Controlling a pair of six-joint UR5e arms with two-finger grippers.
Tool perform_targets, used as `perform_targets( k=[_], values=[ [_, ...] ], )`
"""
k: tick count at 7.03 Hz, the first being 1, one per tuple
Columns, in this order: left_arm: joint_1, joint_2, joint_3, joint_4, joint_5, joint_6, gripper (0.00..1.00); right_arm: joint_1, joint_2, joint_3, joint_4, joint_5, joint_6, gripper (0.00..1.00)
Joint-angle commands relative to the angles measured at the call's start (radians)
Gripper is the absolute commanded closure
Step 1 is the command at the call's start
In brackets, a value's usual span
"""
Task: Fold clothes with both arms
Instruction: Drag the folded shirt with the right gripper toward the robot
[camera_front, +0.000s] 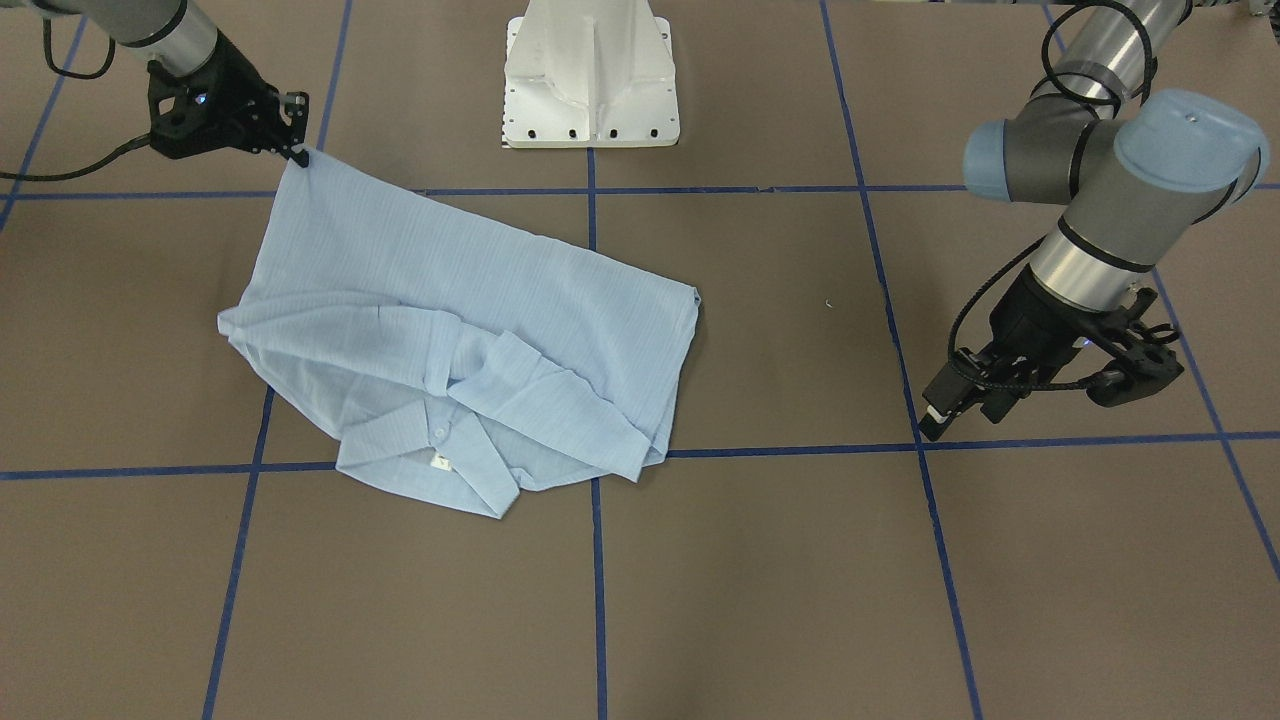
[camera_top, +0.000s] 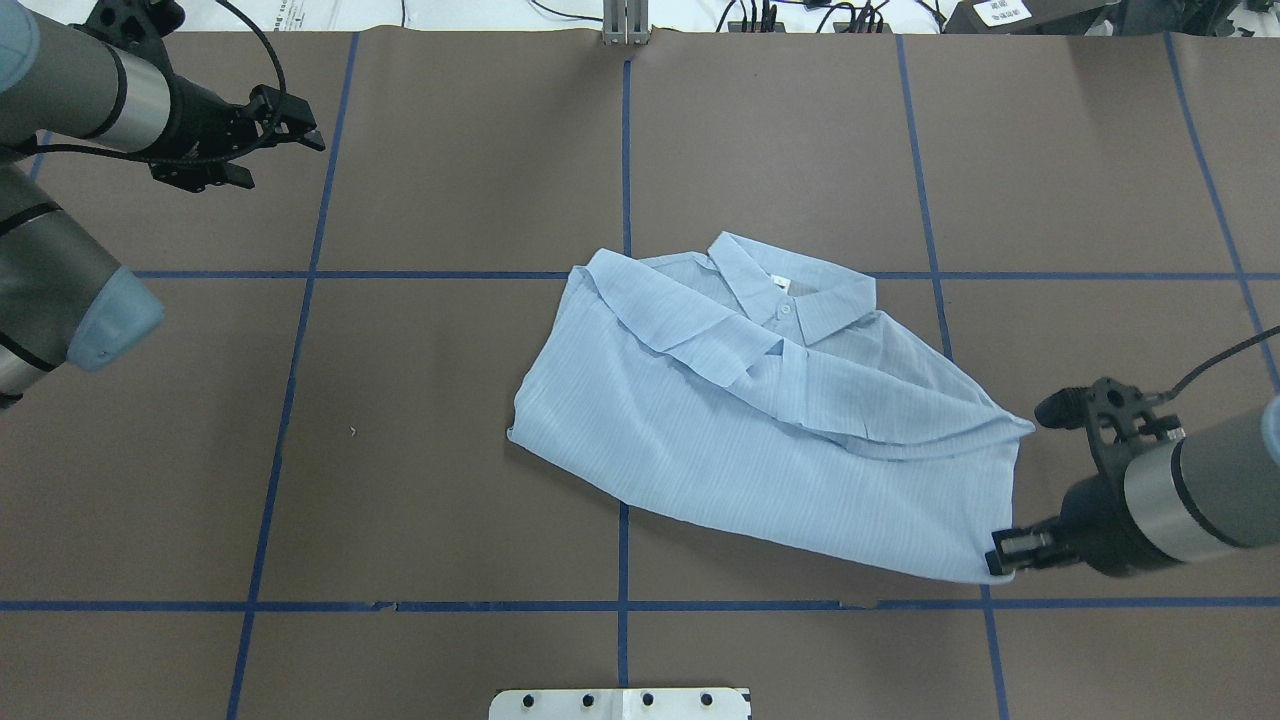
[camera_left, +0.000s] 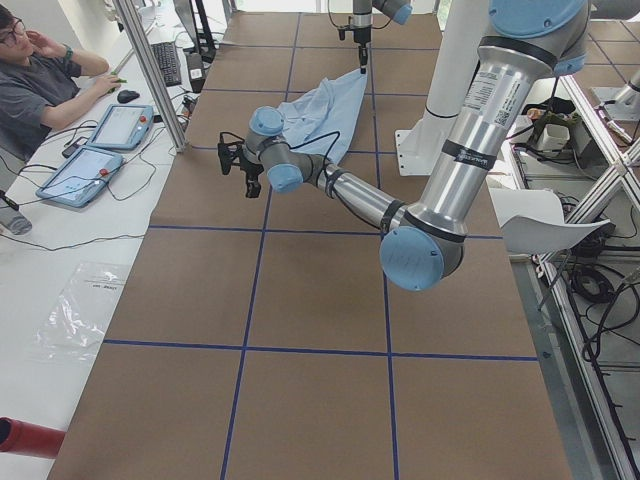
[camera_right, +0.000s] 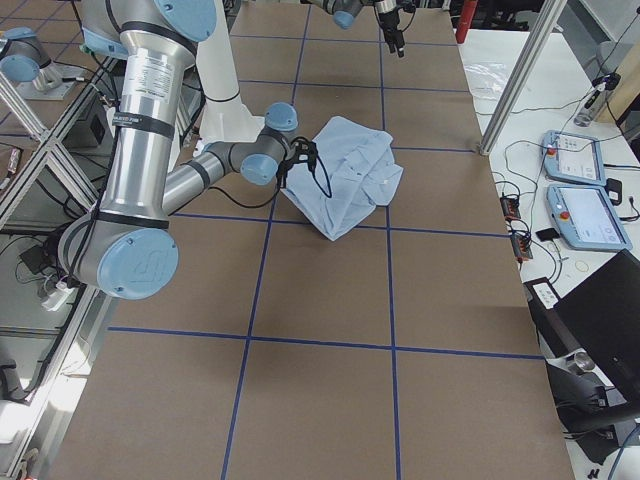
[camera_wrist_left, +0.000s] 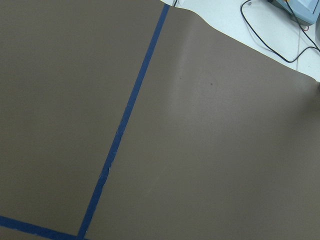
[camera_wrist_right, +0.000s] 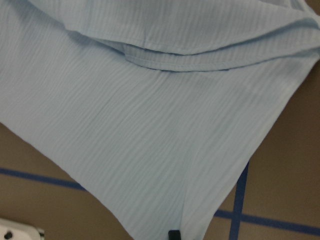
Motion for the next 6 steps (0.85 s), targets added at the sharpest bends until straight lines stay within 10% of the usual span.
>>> perform_targets(
  k=[1, 2, 3, 6],
  values=[
    [0.002, 0.008, -0.016, 0.0, 0.002, -0.002, 0.01, -0.271, -0.027, 0.06, 0.001, -0.007, 0.057, 1.0],
    [0.002, 0.014, -0.03, -0.002, 0.002, -0.002, 0.01, -0.327, -0.016, 0.072, 0.001, -0.01, 0.068, 0.14],
    [0.006, 0.012, -0.032, -0.002, 0.0, -0.002, 0.0, -0.328, -0.003, 0.069, 0.001, -0.019, 0.068, 0.0],
    [0.137, -0.012, -0.09, 0.062, 0.001, -0.088, 0.0, -0.172, 0.23, 0.023, 0.001, -0.236, 0.068, 0.0]
  ],
)
